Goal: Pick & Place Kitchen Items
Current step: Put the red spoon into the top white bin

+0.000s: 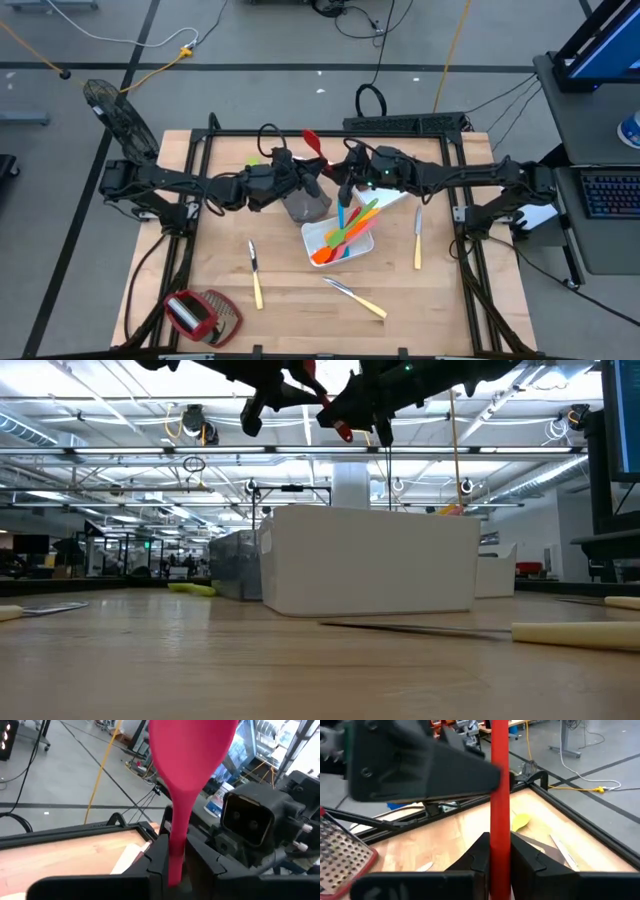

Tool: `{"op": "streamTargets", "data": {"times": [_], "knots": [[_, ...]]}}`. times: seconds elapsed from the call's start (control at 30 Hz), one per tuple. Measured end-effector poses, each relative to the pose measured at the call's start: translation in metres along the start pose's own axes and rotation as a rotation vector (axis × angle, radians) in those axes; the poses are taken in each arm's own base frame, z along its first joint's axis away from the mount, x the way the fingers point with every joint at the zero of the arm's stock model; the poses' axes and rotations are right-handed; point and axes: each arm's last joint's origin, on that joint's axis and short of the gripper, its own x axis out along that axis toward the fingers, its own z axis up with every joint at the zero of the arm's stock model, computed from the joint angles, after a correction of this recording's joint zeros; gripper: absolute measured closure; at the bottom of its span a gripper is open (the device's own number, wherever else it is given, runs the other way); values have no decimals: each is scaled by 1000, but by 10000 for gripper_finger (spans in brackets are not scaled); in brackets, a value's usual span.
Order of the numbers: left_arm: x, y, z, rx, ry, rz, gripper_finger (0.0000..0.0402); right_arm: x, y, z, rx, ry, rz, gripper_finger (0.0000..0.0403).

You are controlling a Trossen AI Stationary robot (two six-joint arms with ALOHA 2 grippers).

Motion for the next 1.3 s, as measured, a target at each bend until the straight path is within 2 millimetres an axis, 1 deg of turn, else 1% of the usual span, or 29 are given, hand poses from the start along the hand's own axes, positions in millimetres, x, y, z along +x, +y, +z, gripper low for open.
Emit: {"op": "streamTargets", "data": {"times": [0.17, 0.3, 0.37, 0.47, 0.57, 0.67, 0.77, 0.83, 0.93, 1.03, 1.17, 1.3], "knots": [[-1, -1, -3, 12, 35, -13, 310, -8, -13, 8, -15, -11, -85, 370], [-2, -1, -3, 11, 24, -2, 268, -20, -27, 15, -42, 6, -150, 370], [-2, -1, -3, 14, 24, 1, 246, -30, -34, 20, -89, 30, -173, 370], [-1, 0, -4, 24, 29, 6, 219, -45, -43, 20, -242, 109, -259, 370], [-1, 2, -4, 47, 31, 24, 200, -61, -49, 14, -453, 271, -351, 370], [0, 3, -3, 60, 29, 29, 193, -75, -54, 4, -658, 473, -458, 370], [1, 5, -2, 59, 24, 36, 196, -85, -59, -4, -803, 641, -561, 370], [3, 7, 0, 58, 18, 45, 200, -90, -61, -7, -862, 718, -612, 370], [4, 9, 1, 49, 12, 54, 206, -95, -64, -13, -937, 831, -631, 370], [5, 11, 3, 31, 7, 60, 210, -97, -67, -22, -1026, 904, -659, 370], [7, 13, 4, 34, 2, 67, 210, -103, -74, -43, -1183, 1048, -684, 370], [7, 13, 4, 40, 2, 68, 211, -110, -81, -70, -1324, 1182, -664, 370]]}}
